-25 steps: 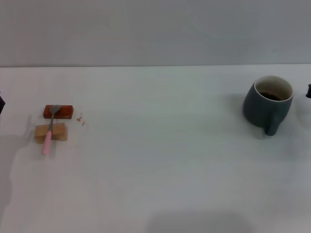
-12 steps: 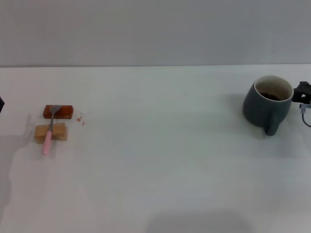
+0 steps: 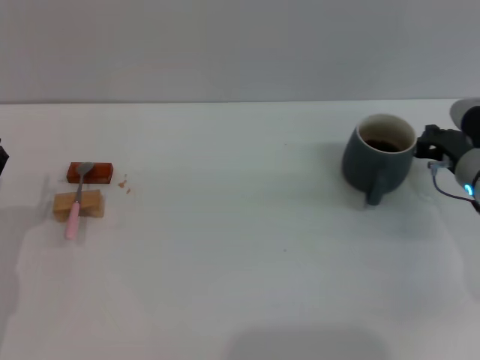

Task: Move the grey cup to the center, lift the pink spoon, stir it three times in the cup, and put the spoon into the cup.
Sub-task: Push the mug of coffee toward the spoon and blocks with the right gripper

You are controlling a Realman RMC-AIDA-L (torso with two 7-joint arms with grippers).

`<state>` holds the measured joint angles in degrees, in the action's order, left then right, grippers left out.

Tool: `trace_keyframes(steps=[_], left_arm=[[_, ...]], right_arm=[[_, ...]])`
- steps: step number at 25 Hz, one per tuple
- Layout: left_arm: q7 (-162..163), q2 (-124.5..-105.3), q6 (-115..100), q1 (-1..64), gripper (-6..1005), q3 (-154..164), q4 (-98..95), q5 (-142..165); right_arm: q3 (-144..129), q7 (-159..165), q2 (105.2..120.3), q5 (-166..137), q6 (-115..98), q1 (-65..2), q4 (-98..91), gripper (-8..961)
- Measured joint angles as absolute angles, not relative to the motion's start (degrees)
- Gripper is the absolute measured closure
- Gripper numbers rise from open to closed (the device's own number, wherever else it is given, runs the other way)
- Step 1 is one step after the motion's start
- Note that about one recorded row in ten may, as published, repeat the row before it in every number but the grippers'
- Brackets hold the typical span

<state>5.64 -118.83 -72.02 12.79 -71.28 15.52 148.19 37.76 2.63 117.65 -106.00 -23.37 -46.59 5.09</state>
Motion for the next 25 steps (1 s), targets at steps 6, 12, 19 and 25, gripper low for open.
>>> trace_keyframes(steps=[6,12,19,25], left_arm=[[5.5,-118.82,-71.7,13.0,163,-71.3,15.5,148.2],[5.3,-118.82,-71.6,13.1,163,-71.3,15.5,148.2],[5.3,-118.82,-71.6,13.1,163,-71.3,15.5,148.2],[5.3,-118.8,-71.6,13.1,164,-71.3,15.5,148.2]], right_arm=[[37.7,2.6,117.94,-108.4,-22.3,-47.4,7.5,953],[37.7,2.6,118.34,-113.4,-20.4,-48.3,11.9,953],[37.7,2.6,118.76,-116.5,-18.8,-49.6,14.8,953],[37.7,2.6,118.83,-118.3,-17.3,-51.0,17.4,954]])
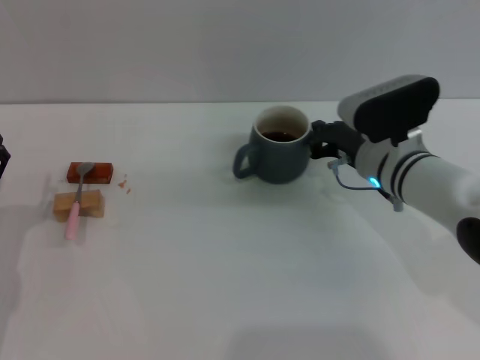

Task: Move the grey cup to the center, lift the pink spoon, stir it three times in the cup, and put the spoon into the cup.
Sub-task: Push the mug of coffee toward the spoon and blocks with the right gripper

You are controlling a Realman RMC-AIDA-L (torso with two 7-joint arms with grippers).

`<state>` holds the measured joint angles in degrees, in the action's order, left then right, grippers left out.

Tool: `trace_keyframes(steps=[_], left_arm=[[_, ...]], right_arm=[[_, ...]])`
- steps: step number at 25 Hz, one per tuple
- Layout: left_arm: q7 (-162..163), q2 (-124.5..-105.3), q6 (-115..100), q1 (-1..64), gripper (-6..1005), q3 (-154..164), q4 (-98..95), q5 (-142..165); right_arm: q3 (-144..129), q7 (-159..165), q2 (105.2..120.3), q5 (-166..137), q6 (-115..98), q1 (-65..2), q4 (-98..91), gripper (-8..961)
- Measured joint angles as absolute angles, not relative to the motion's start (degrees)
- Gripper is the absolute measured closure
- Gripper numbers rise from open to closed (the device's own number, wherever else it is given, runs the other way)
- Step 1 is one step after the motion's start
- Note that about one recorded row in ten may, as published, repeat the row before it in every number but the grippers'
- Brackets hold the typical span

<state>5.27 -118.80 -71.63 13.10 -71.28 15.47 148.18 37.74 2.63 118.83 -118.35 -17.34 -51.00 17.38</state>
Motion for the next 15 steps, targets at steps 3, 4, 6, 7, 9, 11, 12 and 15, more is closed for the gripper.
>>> trace_keyframes(steps=[3,4,6,7,9,11,12,15], left_arm=[[5.3,-118.78,-71.6,13.1,164,-71.3,15.5,148.2],[5.3,-118.77,-71.6,13.1,164,-71.3,15.5,148.2],[5.3,-118.76,-71.6,13.1,164,-71.3,15.4,148.2],[5.3,-118.75,-71.6,13.1,164,-71.3,15.2,148.2],[5.3,-118.74,-71.6,13.2,164,-71.3,15.2,148.2],[5.3,-118.73,-71.6,13.2,164,-71.3,15.2,148.2],[5.3,-118.73,-71.6,13.3,164,-71.4,15.1,148.2],[5.3,-118.73,-71.6,13.4,164,-71.4,15.1,148.2]], right_arm=[[37.7,2.6,118.89,-119.5,-16.6,-51.5,18.7,955],[37.7,2.6,118.93,-119.8,-16.2,-51.7,19.1,955],[37.7,2.6,118.97,-120.2,-15.7,-52.0,19.8,955],[37.7,2.6,119.01,-120.9,-15.1,-52.3,20.7,955],[37.7,2.6,119.04,-121.4,-14.7,-52.6,21.4,955],[37.7,2.6,119.06,-121.4,-14.5,-52.8,21.6,954],[37.5,2.6,119.14,-121.4,-14.3,-53.3,21.8,954],[37.3,2.6,119.21,-121.4,-14.4,-53.4,21.9,954]])
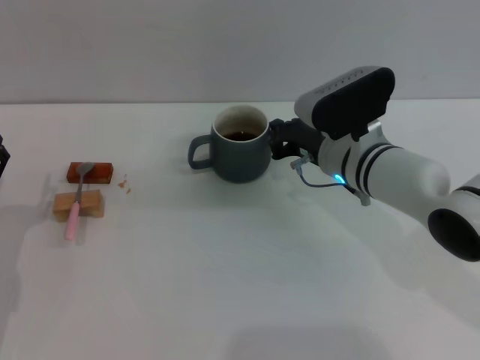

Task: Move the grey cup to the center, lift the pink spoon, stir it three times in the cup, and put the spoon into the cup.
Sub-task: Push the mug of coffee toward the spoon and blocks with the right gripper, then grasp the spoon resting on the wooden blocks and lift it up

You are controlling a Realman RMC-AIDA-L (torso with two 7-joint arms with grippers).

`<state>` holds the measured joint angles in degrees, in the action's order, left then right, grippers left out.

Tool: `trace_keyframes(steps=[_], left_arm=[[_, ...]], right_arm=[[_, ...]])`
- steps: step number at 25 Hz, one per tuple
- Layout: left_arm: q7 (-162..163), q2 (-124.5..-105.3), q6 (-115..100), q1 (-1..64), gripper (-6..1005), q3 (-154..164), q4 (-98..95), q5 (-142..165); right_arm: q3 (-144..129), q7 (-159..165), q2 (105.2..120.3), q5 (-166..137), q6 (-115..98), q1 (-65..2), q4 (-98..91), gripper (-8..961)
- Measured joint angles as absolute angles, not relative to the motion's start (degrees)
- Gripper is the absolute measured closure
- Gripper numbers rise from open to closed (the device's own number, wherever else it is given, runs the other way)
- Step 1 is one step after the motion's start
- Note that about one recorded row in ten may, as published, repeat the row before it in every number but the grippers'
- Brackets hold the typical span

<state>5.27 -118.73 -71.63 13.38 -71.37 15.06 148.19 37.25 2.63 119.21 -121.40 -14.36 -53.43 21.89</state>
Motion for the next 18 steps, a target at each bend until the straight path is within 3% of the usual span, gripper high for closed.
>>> trace_keyframes(steps=[8,18], left_arm=[[5.3,-118.73,-71.6,13.5,164,-71.4,14.9,148.1],[5.4,-118.66,-71.6,13.5,164,-71.4,14.9,148.1]], right_arm=[[37.5,2.3,119.16,-121.5,-25.8,-47.7,21.0,955],[46.0,-11.7,119.29,-120.9,-56.1,-29.0,23.3,955]])
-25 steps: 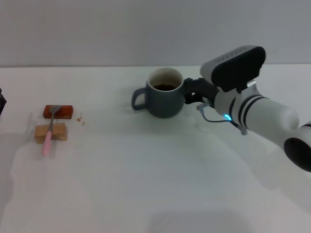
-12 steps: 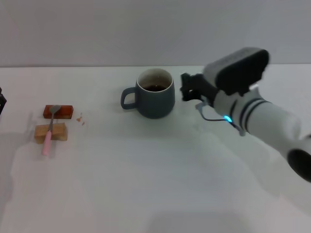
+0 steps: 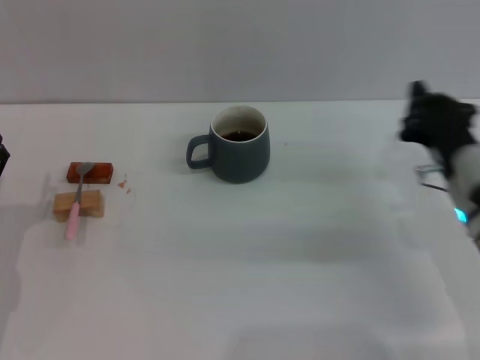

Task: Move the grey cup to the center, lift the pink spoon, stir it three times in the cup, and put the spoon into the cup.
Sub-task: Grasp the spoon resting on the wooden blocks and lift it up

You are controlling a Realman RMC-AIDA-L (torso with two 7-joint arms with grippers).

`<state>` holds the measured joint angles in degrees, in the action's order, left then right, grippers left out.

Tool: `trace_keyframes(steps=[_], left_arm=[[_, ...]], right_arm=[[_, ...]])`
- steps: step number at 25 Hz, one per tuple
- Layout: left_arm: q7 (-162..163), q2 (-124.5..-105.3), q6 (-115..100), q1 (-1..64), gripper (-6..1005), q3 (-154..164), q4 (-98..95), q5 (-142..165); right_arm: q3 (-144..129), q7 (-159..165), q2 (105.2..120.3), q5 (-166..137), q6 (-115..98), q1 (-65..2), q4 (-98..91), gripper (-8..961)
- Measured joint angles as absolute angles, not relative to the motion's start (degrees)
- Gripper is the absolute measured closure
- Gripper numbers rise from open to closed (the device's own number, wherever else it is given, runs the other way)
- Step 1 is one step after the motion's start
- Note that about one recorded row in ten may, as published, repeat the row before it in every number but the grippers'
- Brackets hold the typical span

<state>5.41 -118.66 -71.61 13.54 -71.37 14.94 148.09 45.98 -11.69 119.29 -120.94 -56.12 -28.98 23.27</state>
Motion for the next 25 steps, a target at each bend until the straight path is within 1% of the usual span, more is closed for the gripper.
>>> trace_keyframes(steps=[3,4,5,8,9,17,19,25], left_arm=[[5.6,-118.66,-71.6,13.5,164,-71.4,14.9,148.1],[5.6,-118.7,-71.5,13.4,164,-71.0,14.9,148.1],[5.6,-118.7,-71.5,13.4,164,-71.0,14.9,148.1],[5.7,-118.8,-71.5,12.6,164,-69.9,15.1,148.3],[5.7,-118.87,-71.7,11.6,164,-67.8,15.6,148.3],[5.7,-118.96,-71.8,7.6,164,-61.5,18.8,148.1],[5.4,-118.98,-71.4,4.7,164,-57.5,22.1,148.1],[5.8,-118.99,-70.2,2.3,163,-54.9,24.9,148.1]], right_arm=[[47.5,-13.4,119.31,-120.9,-65.7,-23.6,24.4,955],[48.1,-13.5,119.4,-120.8,-71.8,-20.6,24.2,955],[48.1,-13.5,119.4,-120.8,-71.8,-20.6,24.2,955],[50.4,-14.3,119.5,-120.6,-77.4,-16.4,24.2,954],[52.1,-14.9,119.52,-120.1,-78.7,-14.0,24.0,954],[52.7,-15.1,119.42,-113.5,-79.5,-11.3,20.6,955],[52.7,-15.1,119.41,-112.4,-79.5,-10.8,20.0,955],[52.7,-15.1,119.38,-110.9,-78.9,-11.3,18.8,954]])
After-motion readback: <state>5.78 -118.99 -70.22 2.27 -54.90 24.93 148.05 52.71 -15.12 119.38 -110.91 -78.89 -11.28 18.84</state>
